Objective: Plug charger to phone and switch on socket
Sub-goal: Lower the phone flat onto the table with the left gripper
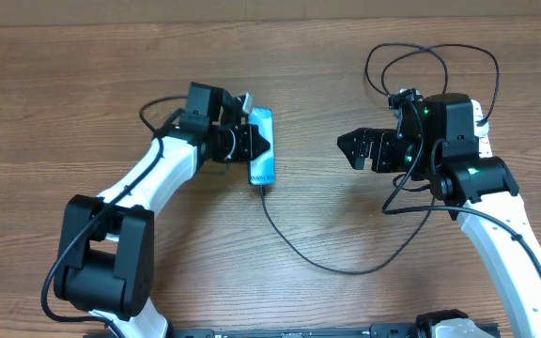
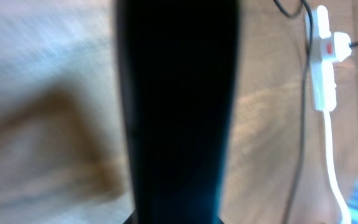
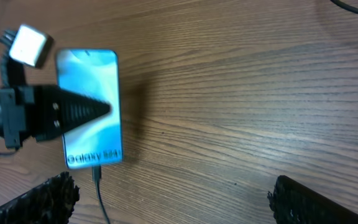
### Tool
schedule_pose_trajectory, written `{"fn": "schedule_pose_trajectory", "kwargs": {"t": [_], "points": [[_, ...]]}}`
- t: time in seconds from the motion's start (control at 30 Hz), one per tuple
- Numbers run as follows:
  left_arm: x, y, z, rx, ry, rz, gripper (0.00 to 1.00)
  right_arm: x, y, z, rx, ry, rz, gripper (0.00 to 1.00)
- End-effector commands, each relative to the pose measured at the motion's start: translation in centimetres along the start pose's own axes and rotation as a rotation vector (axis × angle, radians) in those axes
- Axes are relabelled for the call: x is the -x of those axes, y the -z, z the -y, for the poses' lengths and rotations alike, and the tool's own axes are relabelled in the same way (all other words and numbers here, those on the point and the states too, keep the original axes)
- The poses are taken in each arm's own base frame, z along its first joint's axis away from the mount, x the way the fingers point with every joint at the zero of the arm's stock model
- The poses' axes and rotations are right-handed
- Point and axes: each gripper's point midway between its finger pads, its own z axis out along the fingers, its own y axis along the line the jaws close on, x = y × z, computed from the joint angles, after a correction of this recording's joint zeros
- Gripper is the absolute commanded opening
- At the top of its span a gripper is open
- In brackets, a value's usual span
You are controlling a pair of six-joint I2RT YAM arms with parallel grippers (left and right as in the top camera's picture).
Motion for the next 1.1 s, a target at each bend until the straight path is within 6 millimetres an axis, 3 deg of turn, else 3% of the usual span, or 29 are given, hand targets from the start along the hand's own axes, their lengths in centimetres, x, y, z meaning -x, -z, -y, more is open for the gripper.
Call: {"fn": "schedule_pose_trajectory", "kwargs": {"t": [0.0,0.33,0.53,0.7,0.83,0.97,1.07], "points": [[2.5,0.8,-0.7,0.041,-0.085,0.071,0.04,0.5,0.5,-0.1,-0.006,0.02,0.022,1.0],[4.5,-3.3,-1.3,-0.025,0.0,-0.026,0.04,0.0,0.5,0.0,-0.011,0.013,0.005,1.0],[4.0,-5.9,-2.0,-0.083,0.045,-0.104,0.04,-0.1,0.5,0.0,-0.012,0.011,0.0,1.0],[3.5,-6.7,-3.1,-0.071,0.065,-0.123,0.04,-0.3,0.5,0.1,-0.014,0.008,-0.009,1.0],[3.5,-6.6,-4.3,-0.017,0.081,-0.119,0.18,-0.4,0.5,0.1,-0.015,0.006,-0.012,1.0],[2.8,-6.2,-6.9,0.118,0.113,-0.134,0.41,-0.6,0.5,0.1,-0.017,0.003,-0.019,1.0],[2.1,-5.9,-8.3,0.202,0.128,-0.152,0.41,-0.6,0.5,0.2,-0.017,0.002,-0.022,1.0]]}}
